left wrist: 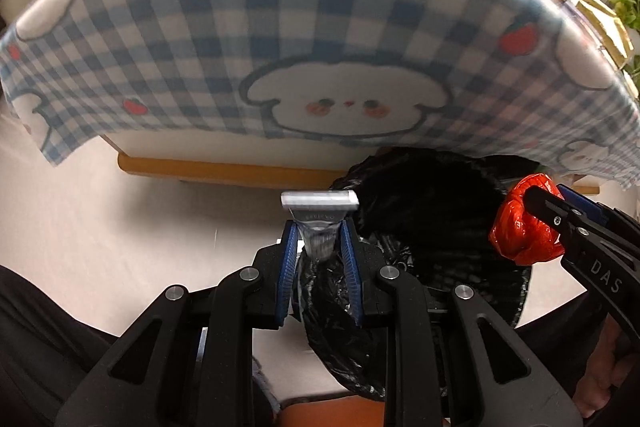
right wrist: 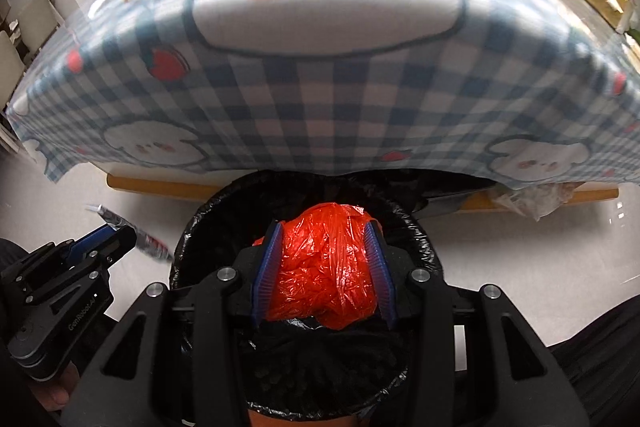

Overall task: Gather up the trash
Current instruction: 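Open the right gripper to drop the red bag while the left drops the tube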

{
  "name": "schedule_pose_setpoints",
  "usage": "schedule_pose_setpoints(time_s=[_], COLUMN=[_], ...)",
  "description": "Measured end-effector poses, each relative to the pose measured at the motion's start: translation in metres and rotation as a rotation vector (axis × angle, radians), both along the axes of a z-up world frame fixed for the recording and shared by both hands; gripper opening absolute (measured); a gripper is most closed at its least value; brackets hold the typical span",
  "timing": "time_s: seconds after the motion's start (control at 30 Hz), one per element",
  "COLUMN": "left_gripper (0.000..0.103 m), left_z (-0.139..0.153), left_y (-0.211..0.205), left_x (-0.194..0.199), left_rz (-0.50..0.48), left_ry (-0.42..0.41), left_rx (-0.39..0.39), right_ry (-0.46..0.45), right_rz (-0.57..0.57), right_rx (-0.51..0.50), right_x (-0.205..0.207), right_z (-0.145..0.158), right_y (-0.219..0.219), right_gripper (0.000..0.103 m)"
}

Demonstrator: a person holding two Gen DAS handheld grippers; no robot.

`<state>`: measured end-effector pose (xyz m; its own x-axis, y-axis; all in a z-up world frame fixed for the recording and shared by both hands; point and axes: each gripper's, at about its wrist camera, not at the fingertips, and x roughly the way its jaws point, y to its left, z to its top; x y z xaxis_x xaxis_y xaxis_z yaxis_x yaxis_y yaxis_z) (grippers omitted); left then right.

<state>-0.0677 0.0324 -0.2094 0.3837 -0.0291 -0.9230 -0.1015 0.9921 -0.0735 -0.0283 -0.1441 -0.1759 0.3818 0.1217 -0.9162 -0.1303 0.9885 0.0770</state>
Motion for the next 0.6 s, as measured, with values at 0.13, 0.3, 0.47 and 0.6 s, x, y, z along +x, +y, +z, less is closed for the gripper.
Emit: schedule_pose_setpoints(time_s=[0.13, 0.3, 0.47, 0.6], left_gripper=[0.017, 0.014, 0.014, 0.015], left_z=[-0.006, -0.015, -0.018, -0.012], left_y=[0.004, 0.004, 0.004, 0.007], left_x=[0.004, 0.014, 0.016, 0.014], left_rz=[0.008, 0.002, -0.012, -0.007], left_ry=[-0.003, 0.005, 0.021, 0.007], left_rx=[0.0, -0.007, -0.012, -0.015], right_ry=[0.022, 0.041, 0.05, 0.057], right_rz=[0.011, 0.025, 0.023, 0.035], right_rx=[-0.004, -0.01, -0.001, -0.005], right_x=[0.007, 0.014, 0.019, 0.019], right_z=[-0.012, -0.025, -0.032, -0.033], right_y=[0.007, 0.012, 0.013, 0.012], right_gripper=[0.041, 0.041, 0.047, 0.065])
